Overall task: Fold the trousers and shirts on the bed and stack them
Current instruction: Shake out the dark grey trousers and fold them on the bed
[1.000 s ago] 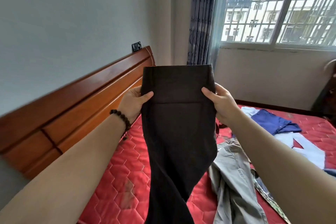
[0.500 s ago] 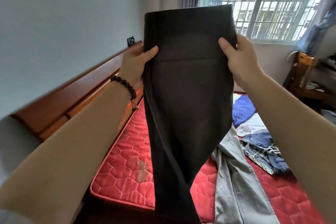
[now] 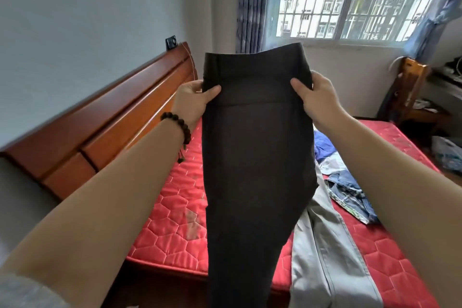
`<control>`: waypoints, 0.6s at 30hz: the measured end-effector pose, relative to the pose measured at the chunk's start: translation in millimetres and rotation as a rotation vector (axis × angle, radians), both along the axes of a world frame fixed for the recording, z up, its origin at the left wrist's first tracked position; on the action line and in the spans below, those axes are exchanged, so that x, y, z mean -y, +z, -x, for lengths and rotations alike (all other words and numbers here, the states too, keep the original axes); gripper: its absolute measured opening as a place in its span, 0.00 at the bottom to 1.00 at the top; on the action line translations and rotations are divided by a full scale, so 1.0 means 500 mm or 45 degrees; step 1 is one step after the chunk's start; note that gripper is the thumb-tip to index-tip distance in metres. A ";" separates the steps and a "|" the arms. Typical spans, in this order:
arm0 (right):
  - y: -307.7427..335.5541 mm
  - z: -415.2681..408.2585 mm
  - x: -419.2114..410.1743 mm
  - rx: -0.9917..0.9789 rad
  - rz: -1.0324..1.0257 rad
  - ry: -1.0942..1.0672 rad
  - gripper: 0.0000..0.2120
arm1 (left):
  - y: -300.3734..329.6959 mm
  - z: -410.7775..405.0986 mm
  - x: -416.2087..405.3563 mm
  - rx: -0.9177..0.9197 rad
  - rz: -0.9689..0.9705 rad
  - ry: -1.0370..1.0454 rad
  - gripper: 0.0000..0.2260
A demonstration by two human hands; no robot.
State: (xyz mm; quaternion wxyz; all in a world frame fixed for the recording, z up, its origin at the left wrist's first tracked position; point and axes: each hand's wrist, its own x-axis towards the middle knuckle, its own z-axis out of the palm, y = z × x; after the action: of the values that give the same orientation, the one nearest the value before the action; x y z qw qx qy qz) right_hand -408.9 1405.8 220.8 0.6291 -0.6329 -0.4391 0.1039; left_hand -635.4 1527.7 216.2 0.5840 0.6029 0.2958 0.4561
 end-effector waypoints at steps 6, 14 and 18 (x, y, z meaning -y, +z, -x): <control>-0.119 -0.086 -0.054 -0.117 0.096 0.018 0.05 | -0.113 -0.096 -0.073 -0.058 0.135 -0.063 0.06; -0.296 -0.255 -0.228 -0.312 0.271 0.060 0.06 | -0.297 -0.295 -0.246 -0.186 0.295 0.077 0.06; -0.383 -0.335 -0.322 -0.329 0.295 0.032 0.06 | -0.387 -0.380 -0.335 -0.277 0.257 0.174 0.04</control>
State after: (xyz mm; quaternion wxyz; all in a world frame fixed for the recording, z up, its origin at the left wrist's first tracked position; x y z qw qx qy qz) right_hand -241.6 1567.0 29.4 0.6018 -0.6770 -0.3477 0.2422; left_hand -445.3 1695.1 22.6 0.5735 0.5656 0.4420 0.3948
